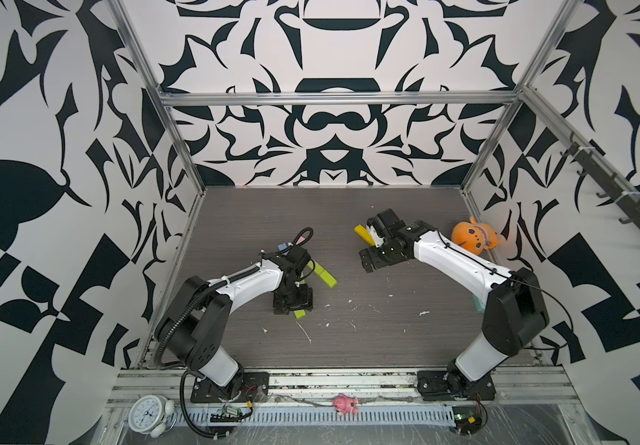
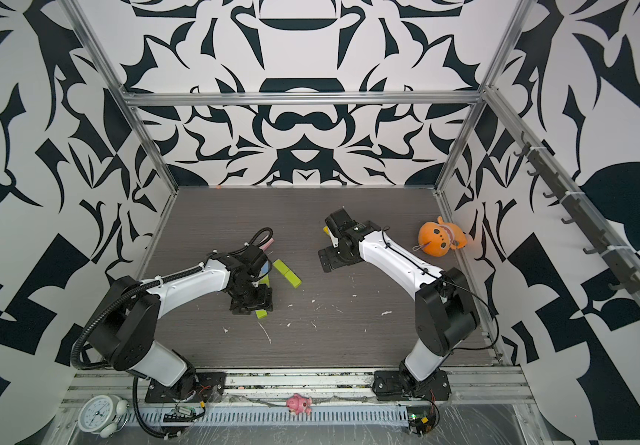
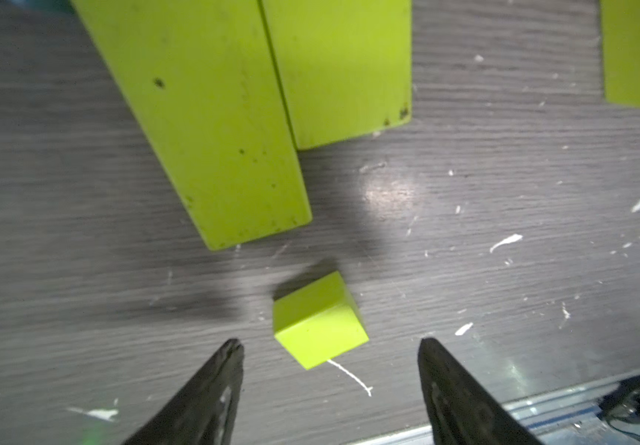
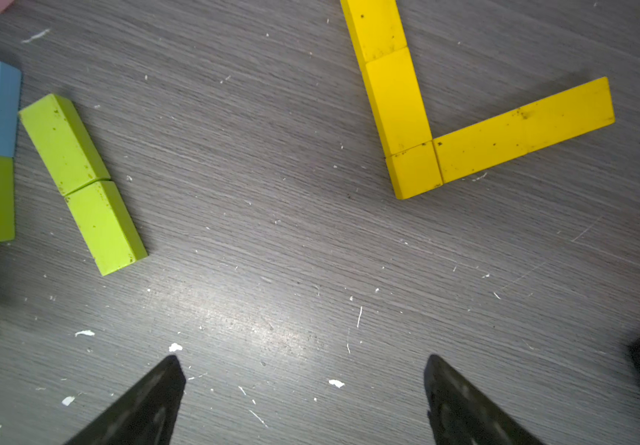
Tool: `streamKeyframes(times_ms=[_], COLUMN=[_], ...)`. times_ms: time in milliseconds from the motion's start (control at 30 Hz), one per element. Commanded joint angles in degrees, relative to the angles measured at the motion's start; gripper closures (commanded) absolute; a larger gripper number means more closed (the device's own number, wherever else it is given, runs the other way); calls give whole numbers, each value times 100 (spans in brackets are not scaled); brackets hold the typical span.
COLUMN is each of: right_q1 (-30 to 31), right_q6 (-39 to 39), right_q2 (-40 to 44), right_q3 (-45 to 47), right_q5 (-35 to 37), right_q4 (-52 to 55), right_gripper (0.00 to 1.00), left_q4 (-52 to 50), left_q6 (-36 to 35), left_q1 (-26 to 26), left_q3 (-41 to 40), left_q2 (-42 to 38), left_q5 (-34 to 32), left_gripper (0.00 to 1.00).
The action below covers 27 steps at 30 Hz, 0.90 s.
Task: Assemble the letter v with building blocks
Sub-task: Pick up the building block from the center of the board.
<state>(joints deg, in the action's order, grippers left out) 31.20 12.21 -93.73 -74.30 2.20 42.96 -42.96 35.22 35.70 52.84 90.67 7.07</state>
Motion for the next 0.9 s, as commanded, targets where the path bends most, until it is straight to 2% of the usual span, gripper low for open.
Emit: streamKeyframes(times_ms=[0,267,400,600,700,867], right_q1=[0,0,-1,-8,-33,-239], right_q6=[132,225,247,221,201,158], right_q2=[298,474,533,636,693,876], right_q3=[115,353,381,446,493,531], right_q5=[-59,-114,-141,-131,-105,-132], right_q4=[-92,-216,-261,-280,-281,-246], right_gripper=[1,1,1,1,1,1], left_q4=[-283,-433,-432,-367,-73,85], left_q6=[-176,-90,28,157,248,336], left_q1=[114,525,543,622,687,1022], left_q3=[-2,242,392,577,669,1390], left_q2=[212,577,831,1066,1008,1221], left_q5=[-361,-707,-727,-618,-339,-166], left_gripper=[25,32,46,56,63,63])
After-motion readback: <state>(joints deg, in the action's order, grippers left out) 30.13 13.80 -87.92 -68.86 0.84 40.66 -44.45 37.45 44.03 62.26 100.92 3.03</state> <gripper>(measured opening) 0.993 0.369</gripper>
